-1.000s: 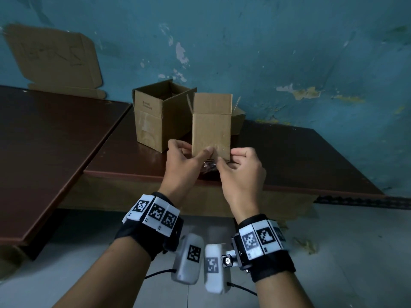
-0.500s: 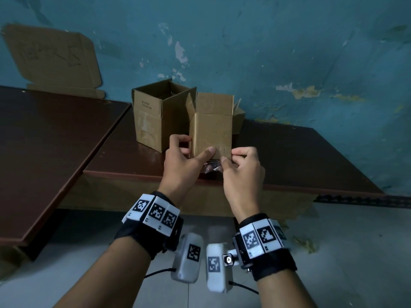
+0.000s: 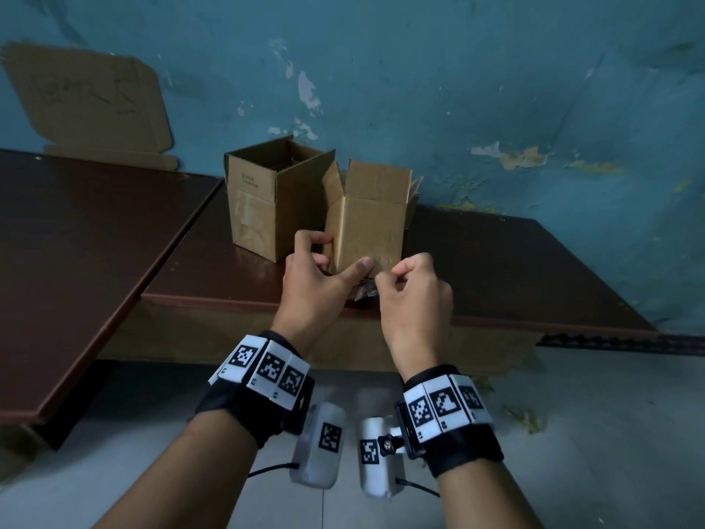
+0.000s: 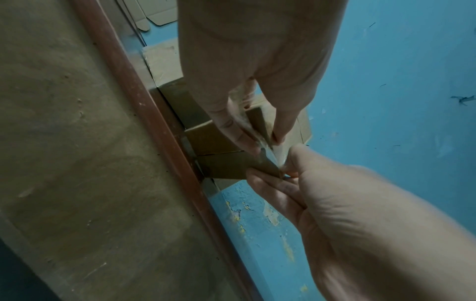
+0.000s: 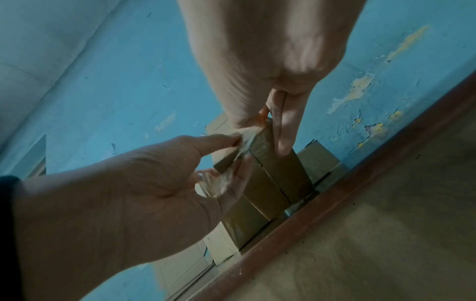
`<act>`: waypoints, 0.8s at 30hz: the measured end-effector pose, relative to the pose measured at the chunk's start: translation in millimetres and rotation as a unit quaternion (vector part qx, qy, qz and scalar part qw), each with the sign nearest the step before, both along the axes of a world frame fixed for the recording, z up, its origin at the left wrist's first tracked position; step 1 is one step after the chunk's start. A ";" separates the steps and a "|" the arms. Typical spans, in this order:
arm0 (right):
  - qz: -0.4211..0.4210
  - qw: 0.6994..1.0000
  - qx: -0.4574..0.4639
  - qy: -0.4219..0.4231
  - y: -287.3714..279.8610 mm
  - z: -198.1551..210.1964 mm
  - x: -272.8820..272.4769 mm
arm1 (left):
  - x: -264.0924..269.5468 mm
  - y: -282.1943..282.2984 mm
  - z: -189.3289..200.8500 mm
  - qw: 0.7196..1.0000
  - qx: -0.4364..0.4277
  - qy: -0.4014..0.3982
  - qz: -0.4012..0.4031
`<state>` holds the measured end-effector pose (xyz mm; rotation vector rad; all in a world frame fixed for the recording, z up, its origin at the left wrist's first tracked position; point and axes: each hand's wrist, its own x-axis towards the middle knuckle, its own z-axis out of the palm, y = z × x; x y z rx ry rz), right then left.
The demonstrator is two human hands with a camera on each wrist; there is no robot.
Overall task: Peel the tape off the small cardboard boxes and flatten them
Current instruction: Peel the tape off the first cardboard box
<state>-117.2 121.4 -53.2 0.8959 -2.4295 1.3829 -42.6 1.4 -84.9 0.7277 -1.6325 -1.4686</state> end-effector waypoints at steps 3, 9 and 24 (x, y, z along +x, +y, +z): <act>0.002 1.000 -0.008 -0.015 -0.8 1.0 1.6 | 0.0 -1.4 1.0 1.000 0.000 0.004 -0.004; 0.024 0.996 -0.062 -0.066 2.8 5.1 4.8 | 1.9 -5.4 2.2 1.000 -0.010 0.009 -0.009; 0.047 0.998 0.032 0.036 5.6 -1.7 0.2 | 4.5 -9.9 1.1 0.999 -0.044 -0.002 -0.007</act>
